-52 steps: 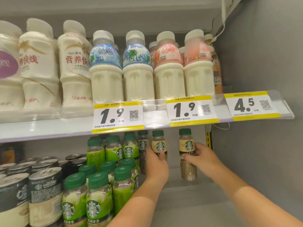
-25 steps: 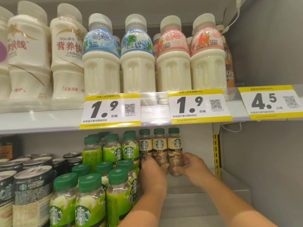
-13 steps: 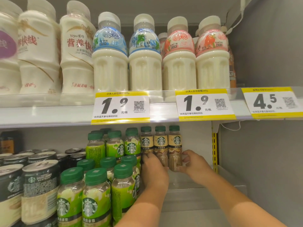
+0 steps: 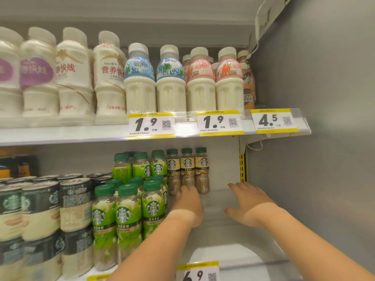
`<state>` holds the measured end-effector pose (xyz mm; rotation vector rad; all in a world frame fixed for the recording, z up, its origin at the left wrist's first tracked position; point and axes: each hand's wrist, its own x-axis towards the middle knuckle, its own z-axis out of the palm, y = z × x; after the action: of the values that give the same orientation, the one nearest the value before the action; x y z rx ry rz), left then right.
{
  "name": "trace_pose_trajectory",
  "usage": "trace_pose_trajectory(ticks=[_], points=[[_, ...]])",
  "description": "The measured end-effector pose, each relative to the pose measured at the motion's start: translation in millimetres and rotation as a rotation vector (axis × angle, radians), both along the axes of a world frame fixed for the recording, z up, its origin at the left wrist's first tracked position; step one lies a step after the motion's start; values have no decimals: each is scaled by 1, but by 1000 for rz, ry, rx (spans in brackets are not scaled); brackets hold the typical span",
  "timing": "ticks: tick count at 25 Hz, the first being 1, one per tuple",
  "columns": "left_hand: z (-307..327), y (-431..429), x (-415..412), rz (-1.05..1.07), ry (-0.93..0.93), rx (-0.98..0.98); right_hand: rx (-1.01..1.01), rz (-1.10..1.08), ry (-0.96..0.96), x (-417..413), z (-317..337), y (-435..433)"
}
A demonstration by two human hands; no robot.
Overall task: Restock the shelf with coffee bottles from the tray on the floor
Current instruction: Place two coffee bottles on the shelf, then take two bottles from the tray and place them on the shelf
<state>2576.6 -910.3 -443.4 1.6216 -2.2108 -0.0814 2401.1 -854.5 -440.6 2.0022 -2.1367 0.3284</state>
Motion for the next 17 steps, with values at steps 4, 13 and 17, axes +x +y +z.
trace_pose_trajectory(ticks=[4, 13, 17], points=[[-3, 47, 14, -124, -202, -46, -28, -33, 26, 11, -15, 41], [-30, 130, 87, -285, -366, -271, -149, -104, -15, 70, -45, 144], [-55, 153, 127, -375, -384, -372, -122, -175, 30, 106, -69, 191]])
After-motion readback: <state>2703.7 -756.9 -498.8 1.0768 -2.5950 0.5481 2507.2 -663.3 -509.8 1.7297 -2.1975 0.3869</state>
